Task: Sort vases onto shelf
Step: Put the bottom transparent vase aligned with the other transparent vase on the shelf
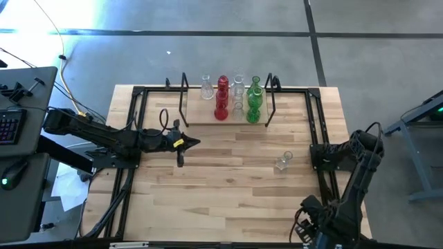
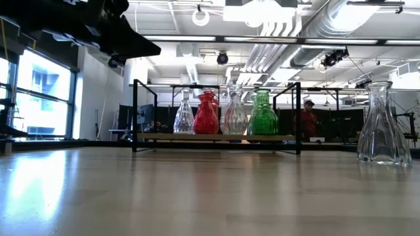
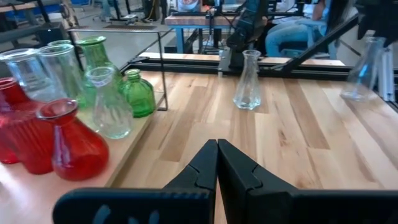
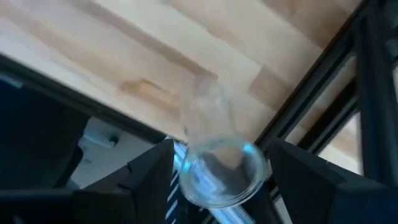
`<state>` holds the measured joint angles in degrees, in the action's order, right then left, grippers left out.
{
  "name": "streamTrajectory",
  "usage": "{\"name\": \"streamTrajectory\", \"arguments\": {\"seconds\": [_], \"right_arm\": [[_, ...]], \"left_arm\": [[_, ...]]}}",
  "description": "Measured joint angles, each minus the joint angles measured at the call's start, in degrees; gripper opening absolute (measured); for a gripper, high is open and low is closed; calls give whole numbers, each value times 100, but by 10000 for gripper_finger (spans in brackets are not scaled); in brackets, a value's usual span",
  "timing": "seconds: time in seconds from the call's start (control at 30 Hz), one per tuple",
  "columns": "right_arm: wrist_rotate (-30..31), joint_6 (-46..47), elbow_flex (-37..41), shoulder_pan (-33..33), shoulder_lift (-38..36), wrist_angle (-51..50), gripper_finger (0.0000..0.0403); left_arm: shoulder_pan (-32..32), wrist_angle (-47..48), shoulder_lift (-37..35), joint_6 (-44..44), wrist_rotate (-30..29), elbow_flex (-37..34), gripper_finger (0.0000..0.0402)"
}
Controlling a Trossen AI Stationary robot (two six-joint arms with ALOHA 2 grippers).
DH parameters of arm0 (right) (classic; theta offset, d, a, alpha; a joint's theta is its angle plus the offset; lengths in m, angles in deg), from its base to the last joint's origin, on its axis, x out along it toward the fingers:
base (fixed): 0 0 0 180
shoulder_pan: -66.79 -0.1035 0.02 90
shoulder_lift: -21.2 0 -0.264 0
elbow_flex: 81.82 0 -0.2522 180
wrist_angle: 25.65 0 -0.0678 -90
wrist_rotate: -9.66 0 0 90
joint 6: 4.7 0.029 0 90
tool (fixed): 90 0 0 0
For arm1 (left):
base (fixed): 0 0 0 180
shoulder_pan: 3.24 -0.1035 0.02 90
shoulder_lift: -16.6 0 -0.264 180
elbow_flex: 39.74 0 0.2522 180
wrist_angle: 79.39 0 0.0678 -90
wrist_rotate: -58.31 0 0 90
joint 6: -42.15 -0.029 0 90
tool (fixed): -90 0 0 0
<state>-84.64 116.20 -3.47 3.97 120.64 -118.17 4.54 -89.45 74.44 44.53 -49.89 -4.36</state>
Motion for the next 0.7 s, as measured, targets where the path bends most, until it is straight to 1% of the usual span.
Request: {"name": "streamTrajectory", "arguments": {"seconds": [0.1,0.3,0.47,0.57,0.7], "right_arm": [[-1,81,74,-102,7,226,244],[5,161,74,-174,196,227,244],[5,-46,74,-174,406,396,240],[-7,-126,74,-140,444,525,221],[-12,-291,74,-48,446,540,173]], "left_arm": [[125,0,0,0,9,0,1],[219,0,0,-35,11,0,1],[219,-4,0,-55,-9,0,1],[219,-9,0,-55,-35,0,1],[219,-11,0,-52,-44,2,1]]}}
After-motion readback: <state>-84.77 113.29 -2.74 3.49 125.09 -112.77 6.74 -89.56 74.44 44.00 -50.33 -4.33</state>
